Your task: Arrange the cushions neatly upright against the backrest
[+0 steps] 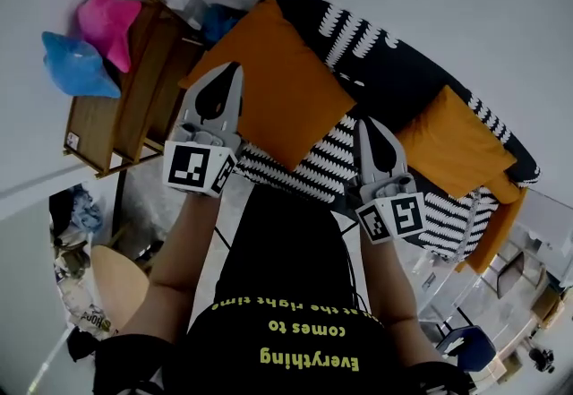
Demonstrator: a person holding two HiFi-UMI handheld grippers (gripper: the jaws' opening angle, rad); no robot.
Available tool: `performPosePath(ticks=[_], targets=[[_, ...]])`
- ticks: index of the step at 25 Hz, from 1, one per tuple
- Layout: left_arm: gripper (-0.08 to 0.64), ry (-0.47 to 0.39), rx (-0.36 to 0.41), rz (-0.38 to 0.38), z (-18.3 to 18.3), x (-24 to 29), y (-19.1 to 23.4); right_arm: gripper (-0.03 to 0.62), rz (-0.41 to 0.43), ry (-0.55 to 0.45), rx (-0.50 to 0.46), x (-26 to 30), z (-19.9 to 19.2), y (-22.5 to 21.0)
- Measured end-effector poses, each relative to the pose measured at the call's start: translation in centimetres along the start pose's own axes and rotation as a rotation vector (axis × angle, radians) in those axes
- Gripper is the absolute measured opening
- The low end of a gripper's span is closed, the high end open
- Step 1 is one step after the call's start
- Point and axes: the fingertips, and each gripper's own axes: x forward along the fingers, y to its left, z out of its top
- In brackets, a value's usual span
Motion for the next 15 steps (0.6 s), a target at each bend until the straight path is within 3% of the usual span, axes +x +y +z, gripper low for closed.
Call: performPosePath(ticks=[6, 15], targets=[[-0.002, 0.063, 0.000, 0.020, -4.7, 2.0, 1.8, 0.012, -0.060, 0.061, 0.095, 1.6, -5.3, -3.9], [0.055, 0.186, 0.025, 0.030, -13.2, 6.2, 4.3, 0.026, -0.110, 0.168, 0.102, 4.7, -15.1, -8.2]])
